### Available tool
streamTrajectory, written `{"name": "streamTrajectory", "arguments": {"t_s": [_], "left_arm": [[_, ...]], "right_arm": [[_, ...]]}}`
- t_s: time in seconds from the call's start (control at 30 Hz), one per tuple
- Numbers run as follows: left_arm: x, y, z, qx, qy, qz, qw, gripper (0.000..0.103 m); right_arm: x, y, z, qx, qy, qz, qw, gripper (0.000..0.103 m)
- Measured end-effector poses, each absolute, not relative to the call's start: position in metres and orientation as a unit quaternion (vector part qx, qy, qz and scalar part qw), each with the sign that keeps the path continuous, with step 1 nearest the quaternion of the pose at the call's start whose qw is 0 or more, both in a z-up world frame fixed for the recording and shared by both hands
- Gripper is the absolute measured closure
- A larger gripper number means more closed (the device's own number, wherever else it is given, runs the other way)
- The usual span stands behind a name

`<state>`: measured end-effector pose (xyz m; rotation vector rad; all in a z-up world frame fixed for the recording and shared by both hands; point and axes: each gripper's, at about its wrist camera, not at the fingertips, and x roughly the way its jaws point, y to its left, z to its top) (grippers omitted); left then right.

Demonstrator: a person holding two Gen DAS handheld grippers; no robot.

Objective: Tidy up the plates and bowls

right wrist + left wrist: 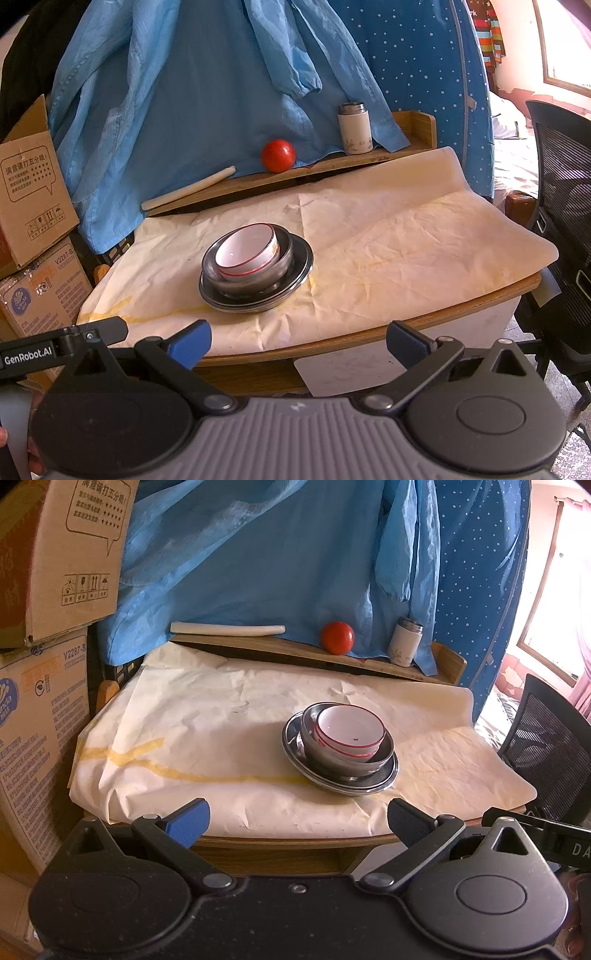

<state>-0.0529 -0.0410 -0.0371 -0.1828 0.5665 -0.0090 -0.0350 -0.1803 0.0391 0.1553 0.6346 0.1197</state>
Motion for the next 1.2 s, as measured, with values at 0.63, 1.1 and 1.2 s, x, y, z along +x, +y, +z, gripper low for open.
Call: {"name": "streamTrajectory", "arguments": {"t_s": [0.63,1.1,1.2], "left_arm": [[-0.0524,-0.0400,-0.0368,-0.090,0.279,-0.005,0.956,0.001],[-0.0532,-0.0412,-0.0378,-0.090,0.284,0.000,0.955,0.001],[-0.0533,-0.0432,-0.0361,-0.085,0.280,0.002,0.956,0.001]], "right_arm": [[-0.0349,-0.1796,0.0391,0.076,0.311,0.059,0.945,0.000],[-0.0344,-0.1776,0.0397,0.074,0.312,0.060,0.945,0.000],[-0.0334,-0.1757,0.0391,0.073,0.314,0.061,0.945,0.000]]}}
